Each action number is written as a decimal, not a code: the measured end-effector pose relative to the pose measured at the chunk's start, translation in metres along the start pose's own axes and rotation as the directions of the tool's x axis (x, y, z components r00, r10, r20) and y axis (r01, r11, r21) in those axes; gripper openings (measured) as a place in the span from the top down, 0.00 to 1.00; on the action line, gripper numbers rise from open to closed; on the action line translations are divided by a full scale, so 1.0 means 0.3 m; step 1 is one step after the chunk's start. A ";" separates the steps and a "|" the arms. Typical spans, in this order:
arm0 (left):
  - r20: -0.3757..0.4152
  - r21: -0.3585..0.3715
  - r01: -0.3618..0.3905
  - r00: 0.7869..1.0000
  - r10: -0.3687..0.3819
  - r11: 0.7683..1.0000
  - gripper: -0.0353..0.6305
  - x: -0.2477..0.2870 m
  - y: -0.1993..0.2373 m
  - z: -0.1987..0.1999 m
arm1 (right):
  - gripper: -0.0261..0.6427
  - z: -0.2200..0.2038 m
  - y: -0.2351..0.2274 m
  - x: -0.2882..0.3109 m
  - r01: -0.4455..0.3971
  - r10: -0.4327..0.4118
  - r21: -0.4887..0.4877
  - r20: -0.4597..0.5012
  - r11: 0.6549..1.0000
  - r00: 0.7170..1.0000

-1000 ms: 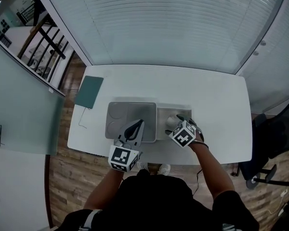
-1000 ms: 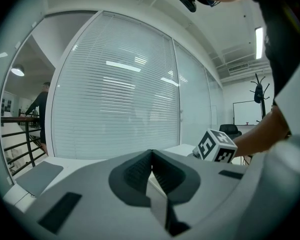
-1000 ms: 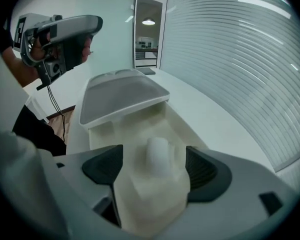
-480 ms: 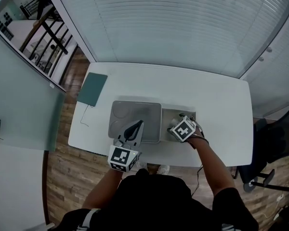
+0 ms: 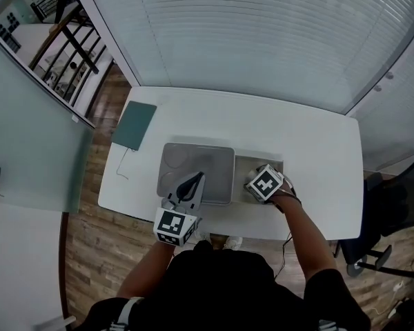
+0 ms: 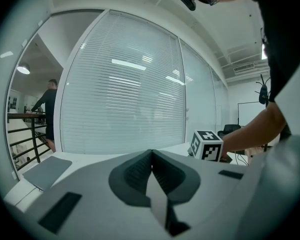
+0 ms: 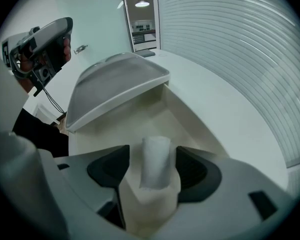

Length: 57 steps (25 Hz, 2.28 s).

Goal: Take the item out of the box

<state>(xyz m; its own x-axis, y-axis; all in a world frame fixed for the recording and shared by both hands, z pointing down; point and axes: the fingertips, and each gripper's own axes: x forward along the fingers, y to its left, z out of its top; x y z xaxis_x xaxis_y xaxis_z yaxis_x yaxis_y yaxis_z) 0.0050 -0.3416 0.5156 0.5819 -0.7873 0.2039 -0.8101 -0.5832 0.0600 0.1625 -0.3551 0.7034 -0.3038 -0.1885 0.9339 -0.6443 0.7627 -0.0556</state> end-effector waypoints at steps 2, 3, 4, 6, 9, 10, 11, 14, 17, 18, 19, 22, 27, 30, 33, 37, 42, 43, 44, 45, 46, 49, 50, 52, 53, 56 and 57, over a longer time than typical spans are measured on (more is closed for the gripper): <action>0.003 -0.001 -0.004 1.000 0.004 1.000 0.93 -0.003 0.007 0.002 | 0.55 -0.014 -0.002 0.004 0.005 -0.005 -0.016 -0.023 1.000 1.000; 0.004 -0.002 -0.003 1.000 0.003 1.000 0.93 -0.003 0.007 0.003 | 0.57 -0.019 -0.001 0.011 0.003 -0.004 -0.023 -0.029 1.000 1.000; 0.004 -0.002 -0.002 1.000 0.002 1.000 0.93 -0.003 0.007 0.003 | 0.59 -0.020 0.003 0.019 -0.003 0.002 -0.028 -0.028 1.000 1.000; 0.004 -0.001 0.002 1.000 -0.002 1.000 0.93 -0.003 0.003 0.005 | 0.63 -0.007 0.016 0.025 -0.014 0.014 -0.034 -0.009 0.999 1.000; 0.005 -0.001 0.007 1.000 -0.007 1.000 0.93 -0.004 -0.002 0.007 | 0.70 0.009 0.016 0.011 -0.001 0.001 -0.043 0.012 0.999 1.000; 0.006 -0.001 0.008 1.000 -0.008 1.000 0.93 -0.003 -0.003 0.008 | 0.70 -0.001 0.010 0.013 0.004 -0.004 -0.050 0.003 0.999 1.000; 0.006 -0.001 0.008 1.000 -0.008 1.000 0.93 -0.002 -0.004 0.009 | 0.70 -0.005 0.010 0.013 0.006 -0.006 -0.054 0.000 0.999 1.000; 0.009 -0.001 0.010 1.000 -0.010 1.000 0.93 -0.003 -0.005 0.014 | 0.71 0.006 0.020 -0.001 0.007 -0.006 -0.051 0.020 0.999 1.000; 0.014 -0.002 0.019 1.000 -0.019 1.000 0.93 -0.007 -0.009 0.016 | 0.71 0.025 0.027 -0.017 0.017 -0.015 -0.037 0.051 0.999 0.999; 0.015 -0.001 0.025 1.000 -0.025 1.000 0.93 -0.008 -0.012 0.016 | 0.71 0.031 0.025 -0.021 0.024 -0.022 -0.032 0.061 0.999 0.998; 0.017 0.000 0.031 0.999 -0.031 1.000 0.93 -0.008 -0.017 0.015 | 0.71 0.035 0.021 -0.025 0.033 -0.031 -0.028 0.070 0.999 0.997; 0.016 0.002 0.041 0.999 -0.041 0.999 0.93 -0.009 -0.029 0.012 | 0.71 0.041 0.013 -0.037 0.051 -0.050 -0.013 0.096 0.999 0.994; 0.017 0.012 0.057 0.998 -0.058 0.998 0.93 -0.004 -0.043 0.019 | 0.71 0.052 0.007 -0.074 0.087 -0.088 0.014 0.166 0.996 0.982; 0.016 0.014 0.064 0.998 -0.065 0.998 0.93 -0.002 -0.054 0.017 | 0.71 0.063 0.008 -0.109 0.116 -0.118 0.023 0.218 0.993 0.969; 0.016 0.018 0.075 0.997 -0.075 0.997 0.93 0.001 -0.066 0.019 | 0.71 0.079 0.001 -0.154 0.142 -0.149 0.044 0.281 0.989 0.948; 0.026 0.017 0.080 0.996 -0.081 0.997 0.93 0.009 -0.079 0.036 | 0.71 0.103 -0.025 -0.224 0.181 -0.204 0.096 0.381 0.979 0.902; 0.036 0.024 0.086 0.996 -0.087 0.996 0.93 0.015 -0.093 0.055 | 0.71 0.146 -0.031 -0.357 0.203 -0.262 0.168 0.521 0.965 0.812; 0.037 0.024 0.086 0.996 -0.087 0.996 0.93 0.015 -0.092 0.057 | 0.71 0.157 -0.029 -0.386 0.205 -0.272 0.181 0.550 0.962 0.790; 0.037 0.024 0.086 0.996 -0.087 0.996 0.93 0.016 -0.090 0.058 | 0.71 0.169 -0.027 -0.415 0.207 -0.281 0.192 0.577 0.959 0.767; 0.037 0.023 0.086 0.996 -0.087 0.996 0.93 0.017 -0.088 0.059 | 0.71 0.182 -0.023 -0.445 0.208 -0.288 0.200 0.604 0.957 0.743; 0.038 0.022 0.085 0.996 -0.086 0.996 0.93 0.019 -0.087 0.060 | 0.71 0.196 -0.018 -0.475 0.207 -0.293 0.209 0.630 0.956 0.719; 0.046 0.020 0.085 0.995 -0.085 0.996 0.93 0.028 -0.089 0.077 | 0.71 0.232 0.008 -0.570 0.187 -0.310 0.248 0.714 0.951 0.627; 0.052 0.021 0.086 0.995 -0.087 0.996 0.93 0.032 -0.090 0.087 | 0.71 0.240 0.018 -0.602 0.178 -0.318 0.265 0.741 0.948 0.591; 0.065 0.022 0.088 0.994 -0.090 0.996 0.93 0.039 -0.092 0.105 | 0.71 0.255 0.036 -0.660 0.162 -0.335 0.295 0.783 0.942 0.524; 0.070 0.023 0.090 0.993 -0.091 0.996 0.93 0.042 -0.092 0.112 | 0.71 0.261 0.044 -0.685 0.158 -0.343 0.306 0.798 0.939 0.495; 0.073 0.031 0.093 0.993 -0.095 0.995 0.93 0.041 -0.097 0.118 | 0.71 0.275 0.060 -0.771 0.182 -0.374 0.327 0.834 0.927 0.406; 0.073 0.040 0.094 0.993 -0.097 0.995 0.93 0.040 -0.101 0.119 | 0.71 0.279 0.065 -0.805 0.199 -0.383 0.331 0.848 0.922 0.367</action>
<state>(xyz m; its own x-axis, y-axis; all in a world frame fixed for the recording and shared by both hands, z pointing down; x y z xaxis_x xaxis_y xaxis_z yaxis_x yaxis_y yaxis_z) 0.0390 -0.3403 0.4815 0.6610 -0.7398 0.1255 -0.7484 -0.6621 0.0394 0.1646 -0.3466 0.4471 -0.4593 -0.8860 0.0644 -0.8871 0.4612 0.0174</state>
